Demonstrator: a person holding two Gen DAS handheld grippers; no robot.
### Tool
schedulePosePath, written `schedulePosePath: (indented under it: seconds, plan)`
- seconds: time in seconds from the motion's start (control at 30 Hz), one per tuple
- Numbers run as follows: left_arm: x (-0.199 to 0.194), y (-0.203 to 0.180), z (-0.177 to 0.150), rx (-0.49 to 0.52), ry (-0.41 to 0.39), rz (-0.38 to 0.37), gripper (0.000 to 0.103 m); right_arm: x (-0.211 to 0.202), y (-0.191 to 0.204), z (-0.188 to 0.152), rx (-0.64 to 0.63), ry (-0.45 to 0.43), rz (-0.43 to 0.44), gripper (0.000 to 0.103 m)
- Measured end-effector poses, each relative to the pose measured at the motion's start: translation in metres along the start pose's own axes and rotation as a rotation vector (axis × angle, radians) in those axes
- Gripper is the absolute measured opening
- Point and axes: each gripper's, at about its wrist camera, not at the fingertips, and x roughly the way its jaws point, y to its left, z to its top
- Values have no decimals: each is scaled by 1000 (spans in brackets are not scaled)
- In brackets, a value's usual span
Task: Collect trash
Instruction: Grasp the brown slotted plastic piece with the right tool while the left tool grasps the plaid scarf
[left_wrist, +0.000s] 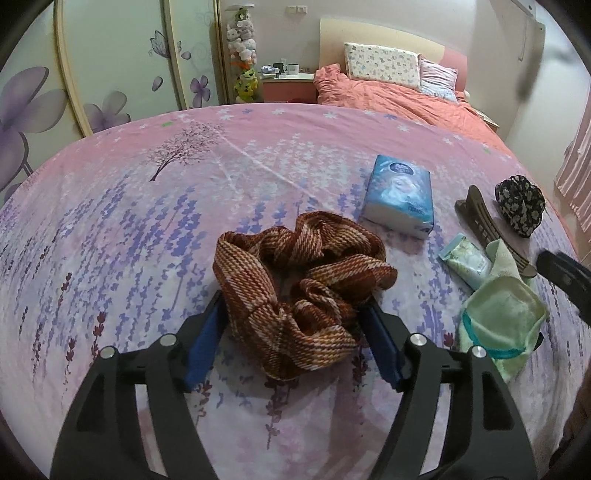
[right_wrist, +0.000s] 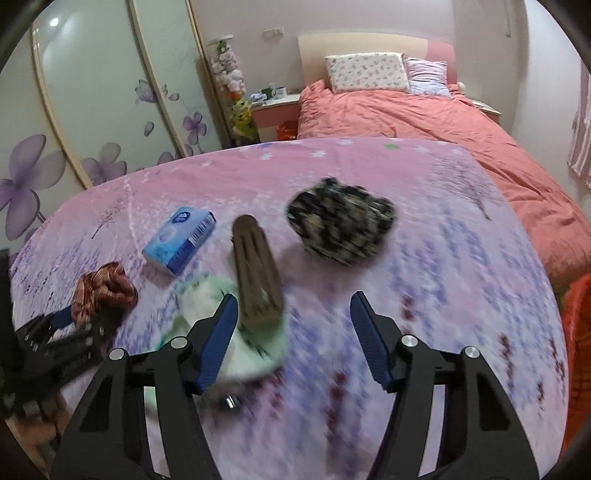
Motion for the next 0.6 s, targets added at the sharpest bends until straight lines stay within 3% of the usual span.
schedulePosePath:
  seconds: [0.17,0.27,0.33,0.6]
  plan:
    - [1,-4,-2,2,2,-9,73,29,21,7,-74,50,-56,62]
    - [1,-4,-2,1,2,-15,74,39,23,9,-92,72,-69,52]
    - [1,-4,-2,1,3,-18,74,40,24,11,-87,72,-59,36]
    - [2,-6,-3,3,3,-20,76,22,15,4,-78,58,-39,33]
